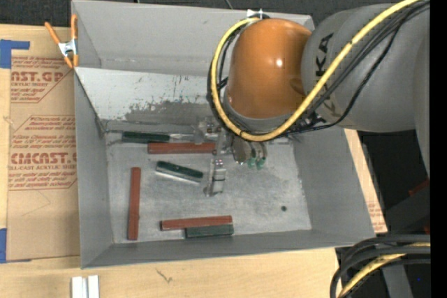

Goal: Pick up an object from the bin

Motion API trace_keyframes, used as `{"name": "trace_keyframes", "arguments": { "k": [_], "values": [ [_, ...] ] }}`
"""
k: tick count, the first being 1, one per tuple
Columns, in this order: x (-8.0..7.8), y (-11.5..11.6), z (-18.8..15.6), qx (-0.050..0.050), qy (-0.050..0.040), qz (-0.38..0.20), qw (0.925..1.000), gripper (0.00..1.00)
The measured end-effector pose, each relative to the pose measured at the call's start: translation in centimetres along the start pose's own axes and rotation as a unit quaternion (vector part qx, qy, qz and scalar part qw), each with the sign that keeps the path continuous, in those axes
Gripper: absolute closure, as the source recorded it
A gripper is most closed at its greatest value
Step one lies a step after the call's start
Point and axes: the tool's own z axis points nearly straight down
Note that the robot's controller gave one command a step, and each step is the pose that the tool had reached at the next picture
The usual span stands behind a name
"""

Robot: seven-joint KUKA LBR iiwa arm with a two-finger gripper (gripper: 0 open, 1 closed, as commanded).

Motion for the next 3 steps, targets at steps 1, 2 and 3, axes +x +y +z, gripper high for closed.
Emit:
{"name": "trace_keyframes", "arguments": {
  "k": [1, 2, 3],
  "values": [
    [-1.7, 1.3, 5.6, -0.002, -0.0014, -0.032, 0.9995, 0.00],
    [-1.2, 0.8, 14.0, -0.001, 0.0029, -0.044, 0.9990, 1.00],
    [-1.2, 0.8, 14.0, -0.001, 0.0029, -0.044, 0.9990, 1.00]
  ]
}}
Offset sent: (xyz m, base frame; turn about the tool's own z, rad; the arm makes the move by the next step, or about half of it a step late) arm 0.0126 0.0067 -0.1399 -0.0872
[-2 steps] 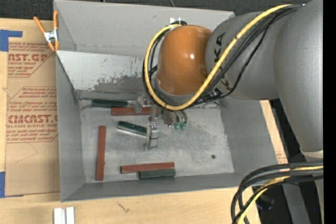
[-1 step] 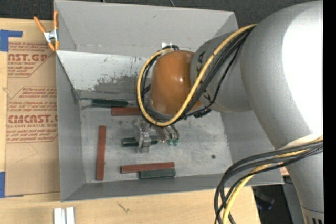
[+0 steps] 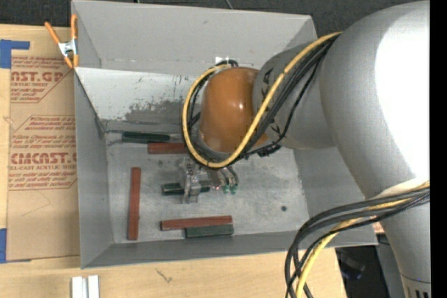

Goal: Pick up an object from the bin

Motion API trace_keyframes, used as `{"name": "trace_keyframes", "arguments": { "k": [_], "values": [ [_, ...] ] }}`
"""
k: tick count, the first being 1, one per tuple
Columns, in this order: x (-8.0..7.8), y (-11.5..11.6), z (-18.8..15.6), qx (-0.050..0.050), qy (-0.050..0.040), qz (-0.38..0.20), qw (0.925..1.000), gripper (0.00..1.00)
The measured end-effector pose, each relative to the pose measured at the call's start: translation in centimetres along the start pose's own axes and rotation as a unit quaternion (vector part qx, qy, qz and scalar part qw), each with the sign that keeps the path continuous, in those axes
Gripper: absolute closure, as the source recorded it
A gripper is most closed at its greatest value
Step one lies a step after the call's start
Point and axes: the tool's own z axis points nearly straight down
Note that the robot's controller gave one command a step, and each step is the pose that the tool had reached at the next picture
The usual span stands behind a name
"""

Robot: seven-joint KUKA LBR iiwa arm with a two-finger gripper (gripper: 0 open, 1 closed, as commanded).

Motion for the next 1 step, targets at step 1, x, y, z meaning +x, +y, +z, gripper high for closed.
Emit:
{"name": "trace_keyframes", "arguments": {
  "k": [1],
  "values": [
    [1.68, -2.19, -20.03, 0.001, -0.0044, 0.015, 0.9999, 1.00]
  ]
}}
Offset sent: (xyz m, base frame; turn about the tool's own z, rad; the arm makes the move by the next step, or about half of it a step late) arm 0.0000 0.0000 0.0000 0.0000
